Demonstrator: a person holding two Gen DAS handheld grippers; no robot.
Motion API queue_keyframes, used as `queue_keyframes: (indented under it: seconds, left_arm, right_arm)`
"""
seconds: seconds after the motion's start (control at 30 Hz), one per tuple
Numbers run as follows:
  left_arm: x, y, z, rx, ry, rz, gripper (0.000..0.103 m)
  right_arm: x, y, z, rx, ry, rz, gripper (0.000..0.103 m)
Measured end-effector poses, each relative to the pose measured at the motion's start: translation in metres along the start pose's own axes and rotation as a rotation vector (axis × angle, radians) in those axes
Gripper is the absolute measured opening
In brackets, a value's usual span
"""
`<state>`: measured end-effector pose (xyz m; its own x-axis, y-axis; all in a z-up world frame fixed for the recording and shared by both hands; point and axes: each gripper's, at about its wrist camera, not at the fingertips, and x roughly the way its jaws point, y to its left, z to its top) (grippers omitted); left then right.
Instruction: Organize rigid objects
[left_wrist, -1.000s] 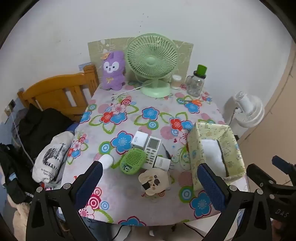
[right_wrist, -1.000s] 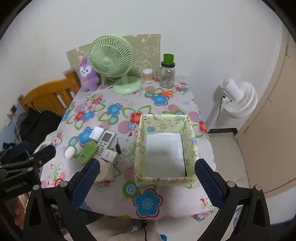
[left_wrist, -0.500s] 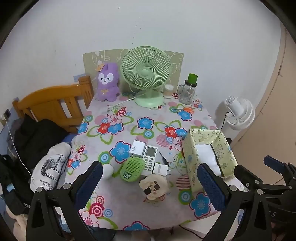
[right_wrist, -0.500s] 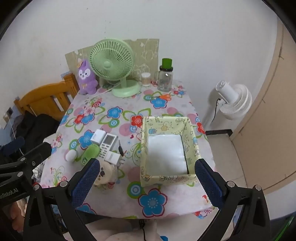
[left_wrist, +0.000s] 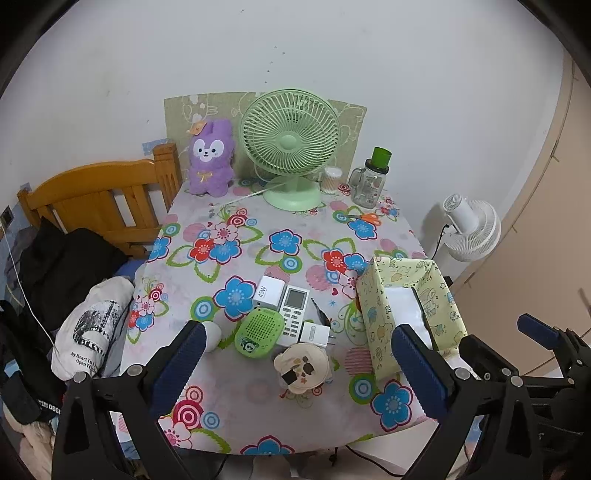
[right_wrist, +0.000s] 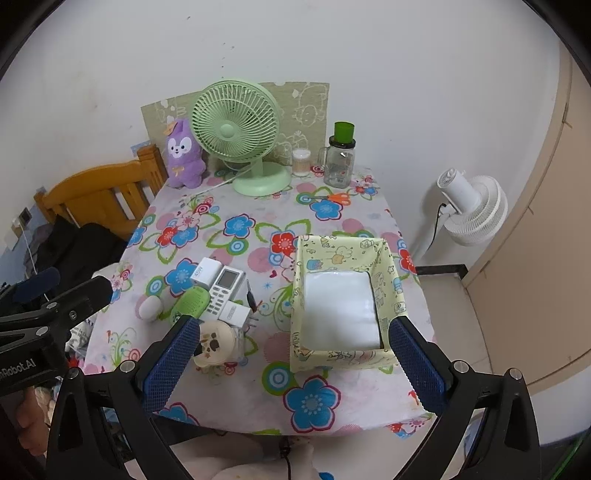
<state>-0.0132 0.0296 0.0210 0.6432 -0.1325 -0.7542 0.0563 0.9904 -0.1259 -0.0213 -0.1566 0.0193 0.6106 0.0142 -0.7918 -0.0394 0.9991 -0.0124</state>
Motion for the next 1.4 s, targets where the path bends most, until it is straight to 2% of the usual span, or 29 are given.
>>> queue_keyframes:
  seconds: [0.1,0.27,0.53,0.77,1.07,1.17,1.4]
  left_arm:
    - [0.0008,-0.0009,-0.0004,0.01,-0.001,0.012,0.101]
    - [0.0036,-0.0031,-0.0015,0.018,0.005,0.007,0.101]
    - [0.0028,0.0004,-0.0028,0.005,0.0,0.006,0.101]
    - [0.0052,-0.0006,-0.0004,0.011,0.026,0.012,0.101]
    - [0.0011,-0.0041,-0.0031,0.036,0.022,0.01,0.101]
    - [0.0005,0.0004,-0.0022,0.03,0.03,-0.017,0.101]
    - [0.003,-0.003,-0.0024,0.054,0.039,-0.008,0.101]
  right_arm:
    - [-0.0033,-0.0002,-0.0071,0.005,-0.012,-0.01,0.103]
    - [-0.0073,-0.0012,-0.0036,0.009,-0.041,-0.086,0.103]
    - [-0.0013,-0.0024,-0.0028,0.02,-0.006,-0.049,0.103]
    - [-0.0012,0.0025,-0.0028,0.004,-0.001,-0.02,0.103]
    - [-0.0018,-0.0015,-0.0042,0.018,0.009,-0.029,0.103]
    - [-0.0009,-0.0024,-0.0056,0.02,0.015,-0.036,0.103]
    - [-0.0012,-0.0052,-0.0065,0.028,0.018,-0.037,0.103]
